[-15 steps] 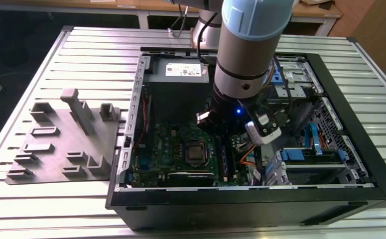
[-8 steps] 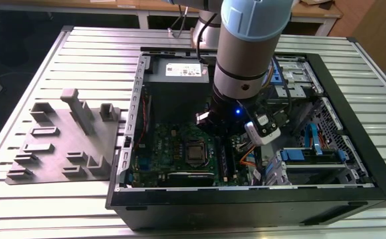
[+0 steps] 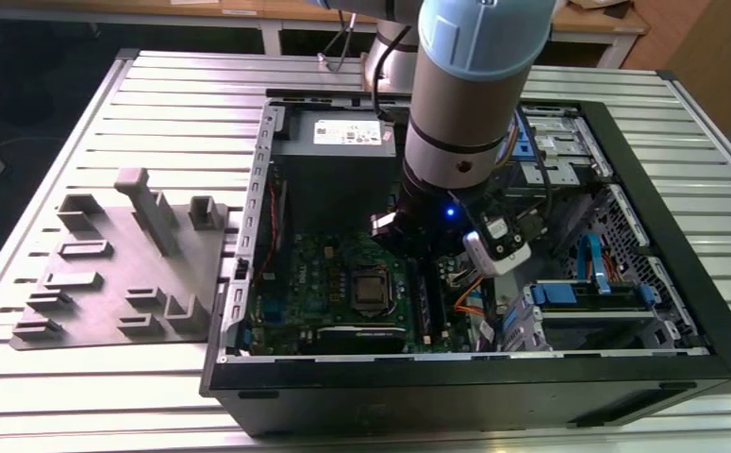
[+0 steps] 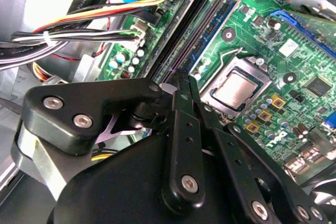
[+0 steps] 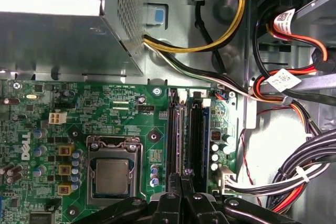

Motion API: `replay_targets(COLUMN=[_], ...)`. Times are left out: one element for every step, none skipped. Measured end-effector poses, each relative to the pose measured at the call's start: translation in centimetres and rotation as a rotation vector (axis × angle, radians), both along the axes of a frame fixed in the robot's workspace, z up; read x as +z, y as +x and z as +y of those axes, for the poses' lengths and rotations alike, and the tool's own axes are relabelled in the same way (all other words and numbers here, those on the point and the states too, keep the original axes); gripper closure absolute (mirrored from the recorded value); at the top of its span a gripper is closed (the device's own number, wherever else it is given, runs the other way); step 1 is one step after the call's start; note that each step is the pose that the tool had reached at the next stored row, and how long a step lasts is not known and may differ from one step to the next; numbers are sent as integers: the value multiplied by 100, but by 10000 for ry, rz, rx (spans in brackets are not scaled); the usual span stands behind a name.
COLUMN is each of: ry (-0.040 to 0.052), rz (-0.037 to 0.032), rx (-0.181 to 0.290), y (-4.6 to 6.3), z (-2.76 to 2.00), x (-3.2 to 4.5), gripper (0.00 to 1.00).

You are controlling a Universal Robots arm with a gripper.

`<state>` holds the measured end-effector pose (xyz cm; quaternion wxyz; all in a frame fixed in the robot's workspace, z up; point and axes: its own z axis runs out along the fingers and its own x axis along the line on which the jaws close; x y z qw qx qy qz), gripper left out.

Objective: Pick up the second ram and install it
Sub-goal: 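Insert the second ram into the second slot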

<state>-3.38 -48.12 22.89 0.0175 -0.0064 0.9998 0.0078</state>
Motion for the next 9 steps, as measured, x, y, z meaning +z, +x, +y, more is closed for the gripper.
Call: replay_targets(ry=[0,-1,-1,-2,-2,-1,0,-2,-3], rz=[0,0,0,1,1,0,0,1,1], rx=[-7,-16,-25,-30,-36,-43,-50,-56,-61], y=[0,0,0,0,0,0,0,1,2], z=[-1,-2,-2,-2,-3,-3,-3,-3,-3], x=[-1,-1,-2,-2,-2,-5,-9,-10,-10], gripper=[92,92,92,92,92,92,92,92,92])
